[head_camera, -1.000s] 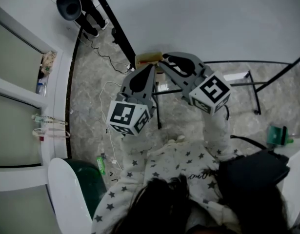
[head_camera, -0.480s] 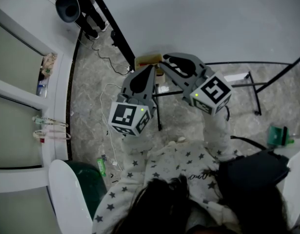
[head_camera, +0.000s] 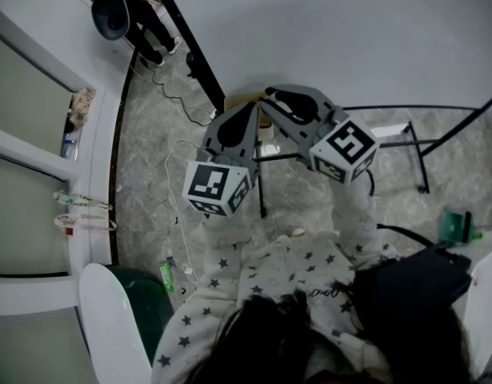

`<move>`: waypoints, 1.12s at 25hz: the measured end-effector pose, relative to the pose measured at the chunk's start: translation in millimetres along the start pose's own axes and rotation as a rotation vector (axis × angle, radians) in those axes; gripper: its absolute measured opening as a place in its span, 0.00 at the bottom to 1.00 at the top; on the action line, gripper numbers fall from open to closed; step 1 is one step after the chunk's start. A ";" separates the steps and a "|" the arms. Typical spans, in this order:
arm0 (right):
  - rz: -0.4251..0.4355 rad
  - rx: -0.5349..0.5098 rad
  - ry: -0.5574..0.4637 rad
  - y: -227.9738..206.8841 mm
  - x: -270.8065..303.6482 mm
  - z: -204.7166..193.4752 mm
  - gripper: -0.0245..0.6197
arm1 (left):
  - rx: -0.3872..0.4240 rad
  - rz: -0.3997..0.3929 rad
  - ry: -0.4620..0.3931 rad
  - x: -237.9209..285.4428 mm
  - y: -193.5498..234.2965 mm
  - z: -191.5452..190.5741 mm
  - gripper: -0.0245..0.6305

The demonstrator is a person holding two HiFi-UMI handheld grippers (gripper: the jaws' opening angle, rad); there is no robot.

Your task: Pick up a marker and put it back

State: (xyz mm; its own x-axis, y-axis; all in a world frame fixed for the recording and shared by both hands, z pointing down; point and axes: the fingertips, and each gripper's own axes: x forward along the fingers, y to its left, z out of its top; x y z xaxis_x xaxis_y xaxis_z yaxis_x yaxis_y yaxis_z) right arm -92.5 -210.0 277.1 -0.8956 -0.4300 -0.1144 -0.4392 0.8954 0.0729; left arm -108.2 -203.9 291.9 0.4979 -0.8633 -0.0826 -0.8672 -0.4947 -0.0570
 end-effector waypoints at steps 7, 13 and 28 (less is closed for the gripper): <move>-0.007 0.008 0.047 -11.7 9.3 -23.5 0.17 | -0.016 0.018 0.011 6.6 8.7 -16.2 0.04; -0.016 0.046 0.103 -23.2 15.9 -65.2 0.17 | -0.042 0.054 0.028 6.7 20.9 -44.0 0.04; -0.024 0.088 0.079 -30.7 20.9 -123.4 0.17 | -0.089 0.080 0.070 8.1 23.0 -94.8 0.04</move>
State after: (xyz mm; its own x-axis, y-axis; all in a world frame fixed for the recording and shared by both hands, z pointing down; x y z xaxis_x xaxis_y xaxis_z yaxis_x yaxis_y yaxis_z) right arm -106.6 -260.7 394.8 -0.8894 -0.4557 -0.0359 -0.4554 0.8901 -0.0167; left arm -124.9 -231.8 384.2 0.4282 -0.9036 -0.0134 -0.9029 -0.4284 0.0361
